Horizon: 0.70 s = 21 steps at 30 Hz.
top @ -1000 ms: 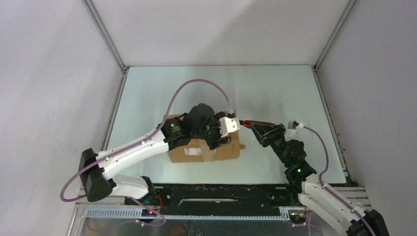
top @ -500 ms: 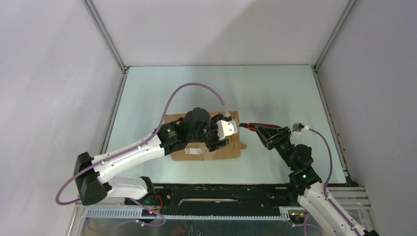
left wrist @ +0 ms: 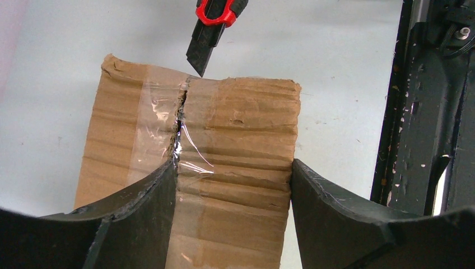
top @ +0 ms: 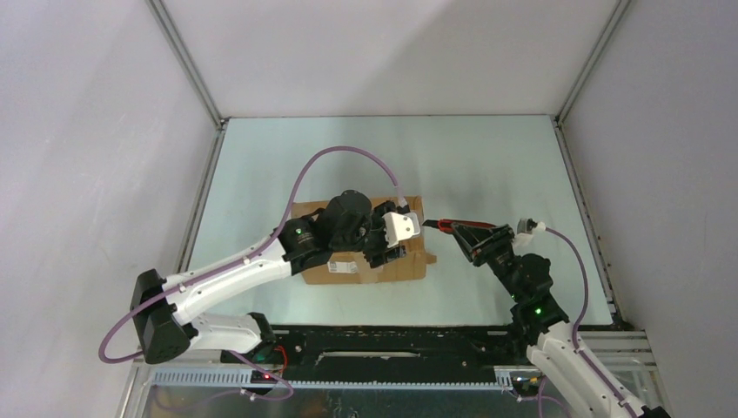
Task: Unpack the express box
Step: Cut the express box at the center of the board.
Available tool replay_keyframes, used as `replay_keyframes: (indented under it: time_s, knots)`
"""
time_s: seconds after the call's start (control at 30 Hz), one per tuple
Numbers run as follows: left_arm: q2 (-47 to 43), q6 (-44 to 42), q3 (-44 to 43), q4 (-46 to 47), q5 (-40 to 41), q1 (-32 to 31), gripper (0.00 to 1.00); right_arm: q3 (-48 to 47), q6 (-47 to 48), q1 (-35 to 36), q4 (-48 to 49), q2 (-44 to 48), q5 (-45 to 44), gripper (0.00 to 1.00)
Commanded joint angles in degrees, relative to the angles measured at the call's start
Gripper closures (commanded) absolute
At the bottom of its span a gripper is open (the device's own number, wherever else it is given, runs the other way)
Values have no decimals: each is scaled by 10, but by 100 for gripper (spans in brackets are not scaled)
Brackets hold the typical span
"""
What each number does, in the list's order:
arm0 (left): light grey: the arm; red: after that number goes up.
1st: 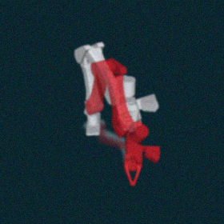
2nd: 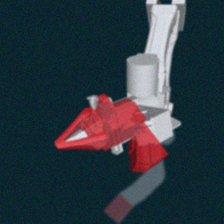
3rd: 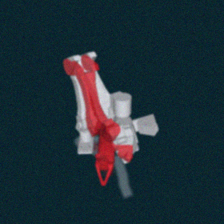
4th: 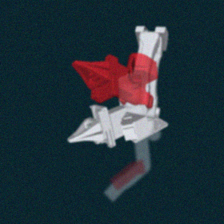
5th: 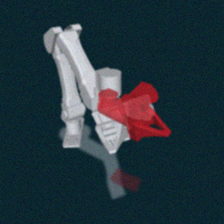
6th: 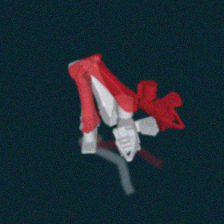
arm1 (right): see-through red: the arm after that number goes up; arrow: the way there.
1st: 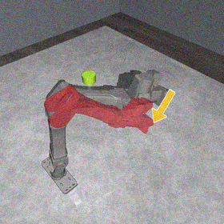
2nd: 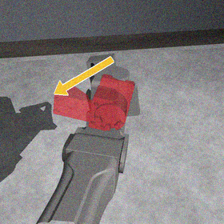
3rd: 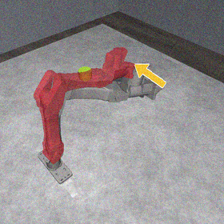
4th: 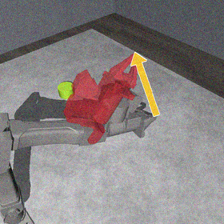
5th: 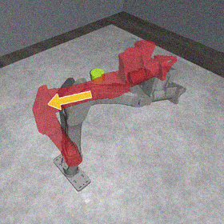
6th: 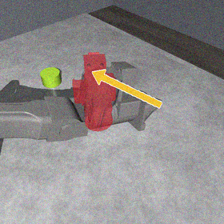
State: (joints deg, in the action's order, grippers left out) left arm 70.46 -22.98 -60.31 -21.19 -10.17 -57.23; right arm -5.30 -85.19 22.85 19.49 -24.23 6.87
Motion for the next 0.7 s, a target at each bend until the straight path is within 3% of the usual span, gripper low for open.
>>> replay_keyframes:
  time_s: [0.0, 0.67]
  knots:
    - [-19, -8, 5, 46, -4, 1, 100, -22, -8, -8, 41, -8, 2, 100]
    - [-16, -5, 4, 49, -7, 1, 100, -28, -18, -5, 66, -24, -4, 100]
